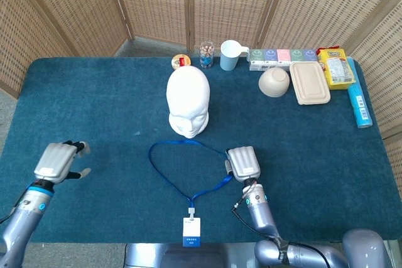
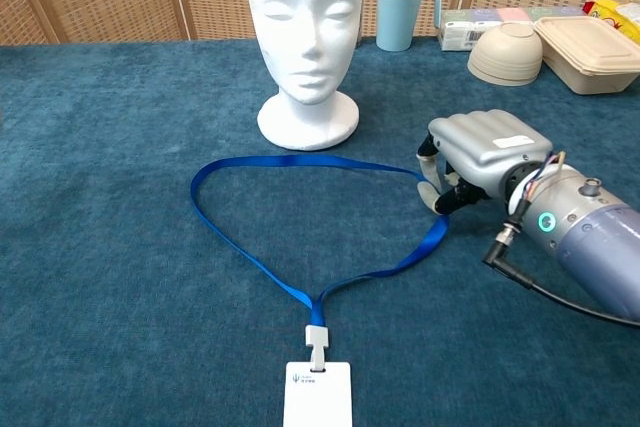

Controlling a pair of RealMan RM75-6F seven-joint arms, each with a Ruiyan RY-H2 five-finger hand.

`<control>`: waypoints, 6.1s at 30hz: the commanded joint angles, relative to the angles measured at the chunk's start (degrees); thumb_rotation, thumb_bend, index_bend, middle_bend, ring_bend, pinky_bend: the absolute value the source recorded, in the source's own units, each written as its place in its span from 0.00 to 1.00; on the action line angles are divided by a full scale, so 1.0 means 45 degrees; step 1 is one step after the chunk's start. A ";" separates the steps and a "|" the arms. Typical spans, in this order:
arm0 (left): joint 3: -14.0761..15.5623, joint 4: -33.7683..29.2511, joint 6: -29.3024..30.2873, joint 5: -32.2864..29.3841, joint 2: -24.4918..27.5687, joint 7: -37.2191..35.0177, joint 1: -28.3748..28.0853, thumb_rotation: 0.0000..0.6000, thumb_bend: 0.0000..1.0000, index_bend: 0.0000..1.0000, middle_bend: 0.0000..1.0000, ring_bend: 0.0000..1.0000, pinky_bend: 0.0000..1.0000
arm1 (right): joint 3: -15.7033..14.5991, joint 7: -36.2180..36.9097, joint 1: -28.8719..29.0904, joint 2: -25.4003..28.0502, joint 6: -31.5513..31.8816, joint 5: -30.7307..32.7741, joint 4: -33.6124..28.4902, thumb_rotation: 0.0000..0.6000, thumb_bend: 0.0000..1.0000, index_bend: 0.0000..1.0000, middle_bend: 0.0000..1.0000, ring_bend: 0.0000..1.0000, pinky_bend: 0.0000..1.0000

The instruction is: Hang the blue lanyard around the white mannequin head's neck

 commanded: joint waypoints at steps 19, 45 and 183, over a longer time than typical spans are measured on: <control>-0.1286 0.1931 -0.1021 -0.2942 -0.3945 0.3766 -0.2849 0.72 0.24 0.49 1.00 1.00 1.00 | -0.0047 0.0185 -0.0103 0.0104 -0.0120 -0.0006 -0.0108 0.89 0.58 0.69 1.00 1.00 1.00; -0.1740 0.3709 -0.1520 -0.5765 -0.6395 0.4629 -0.4497 0.77 0.31 0.51 1.00 1.00 1.00 | -0.0040 0.0611 -0.0148 0.0111 -0.0496 0.0151 0.0168 0.89 0.58 0.70 1.00 1.00 1.00; -0.2225 -0.1564 0.2175 -0.1911 -0.3668 0.2109 -0.3857 0.79 0.46 0.68 1.00 1.00 1.00 | 0.1281 0.3786 -0.0565 0.4550 0.0145 -0.1789 -0.6600 0.90 0.58 0.73 1.00 1.00 1.00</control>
